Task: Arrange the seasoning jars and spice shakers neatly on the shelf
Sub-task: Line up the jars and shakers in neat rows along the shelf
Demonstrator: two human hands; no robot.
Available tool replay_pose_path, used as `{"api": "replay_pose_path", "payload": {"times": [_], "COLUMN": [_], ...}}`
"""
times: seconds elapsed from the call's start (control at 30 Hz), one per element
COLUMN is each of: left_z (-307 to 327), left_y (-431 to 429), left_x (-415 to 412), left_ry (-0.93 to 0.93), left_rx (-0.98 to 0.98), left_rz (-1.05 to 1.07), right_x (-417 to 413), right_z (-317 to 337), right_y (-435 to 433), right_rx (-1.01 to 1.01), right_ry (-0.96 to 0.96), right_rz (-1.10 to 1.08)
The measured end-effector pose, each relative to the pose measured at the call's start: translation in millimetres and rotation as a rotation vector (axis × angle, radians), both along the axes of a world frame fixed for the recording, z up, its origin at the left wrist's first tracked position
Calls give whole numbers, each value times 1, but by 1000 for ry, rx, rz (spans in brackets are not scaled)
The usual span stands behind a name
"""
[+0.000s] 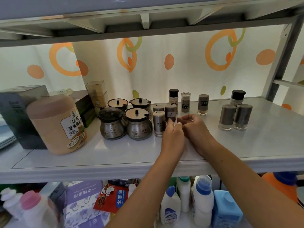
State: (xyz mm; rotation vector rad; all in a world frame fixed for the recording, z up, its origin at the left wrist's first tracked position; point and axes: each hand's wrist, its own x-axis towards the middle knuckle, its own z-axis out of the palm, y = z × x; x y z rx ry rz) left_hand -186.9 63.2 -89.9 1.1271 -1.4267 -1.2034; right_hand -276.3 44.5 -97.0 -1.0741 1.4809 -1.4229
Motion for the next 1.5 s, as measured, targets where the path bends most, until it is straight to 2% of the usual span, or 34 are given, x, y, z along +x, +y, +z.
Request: {"api": "replay_pose_path", "payload": {"times": [0.27,0.53,0.8,1.03,1.23,1.5], "left_z": [2,9,0,-8,-15,-21], "left_y": [22,25,3,-17,-33,-24], "left_x": [-47,-102,-128,-129,-116,-114], "left_ry": [-42,-53,21,100,124,169], "left_rx": [12,53,51,110,167,136], "left_rz": [-95,-137,-162,-178,-105,-162], "right_x": [-51,-121,-124,-125,-125,-123], "right_z": [-1,-3,-1,-1,-3,-4], "right_y": [54,74,70,65,63,55], "right_rx": [-96,-50,-42,-45,-44,-35], "right_ry": [-142,95,246,215,165,116], "right_rz": [-80,-327,-210,-199,-237,-229]}}
